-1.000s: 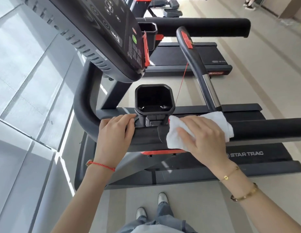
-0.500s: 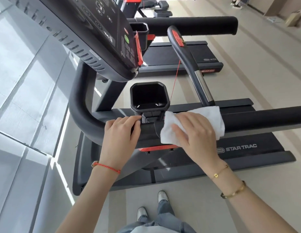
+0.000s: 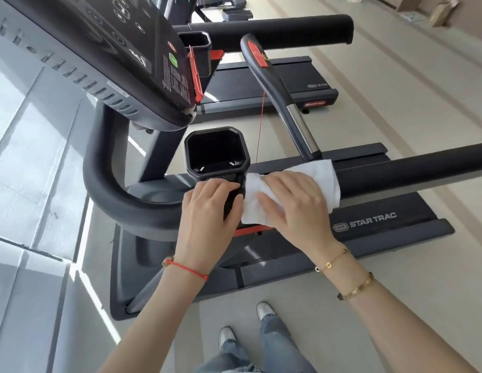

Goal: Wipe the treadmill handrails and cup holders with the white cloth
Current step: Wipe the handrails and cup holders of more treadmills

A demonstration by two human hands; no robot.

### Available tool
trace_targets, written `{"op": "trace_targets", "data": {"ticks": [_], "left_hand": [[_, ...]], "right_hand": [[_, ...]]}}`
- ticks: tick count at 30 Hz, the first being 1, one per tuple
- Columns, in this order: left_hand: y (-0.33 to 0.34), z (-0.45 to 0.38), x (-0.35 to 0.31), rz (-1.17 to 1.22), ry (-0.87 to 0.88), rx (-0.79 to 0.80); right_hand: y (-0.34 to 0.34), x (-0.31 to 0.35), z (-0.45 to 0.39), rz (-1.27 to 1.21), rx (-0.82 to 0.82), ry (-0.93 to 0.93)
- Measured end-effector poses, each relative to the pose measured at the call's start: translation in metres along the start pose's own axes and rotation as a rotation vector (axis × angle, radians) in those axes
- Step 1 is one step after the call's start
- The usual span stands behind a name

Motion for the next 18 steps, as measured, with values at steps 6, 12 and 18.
{"op": "trace_targets", "data": {"ticks": [6, 12, 18], "left_hand": [[0.026, -0.01, -0.035, -0.032, 0.003, -0.009], [0.063, -0.016, -0.07, -0.087, -0.024, -0.006], [0.101, -0.021, -0.113, -0.148, -0.056, -0.043]], "right_hand": [[-0.012, -0.041, -0.001, 0.007, -0.035, -0.054], [-0.027, -0.094, 0.009, 0.005, -0.064, -0.061], [-0.047, -0.161, 0.018, 0.008, -0.045, -0.087]]}}
Point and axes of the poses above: each hand's wrist, its own z-axis away from the middle knuckle, its own y-axis out of the palm, x = y × z, the point moved 4 cm from there along -z, towards the middle knuckle, and after that the axes turned 11 degrees about -x, right-handed, at the moved point
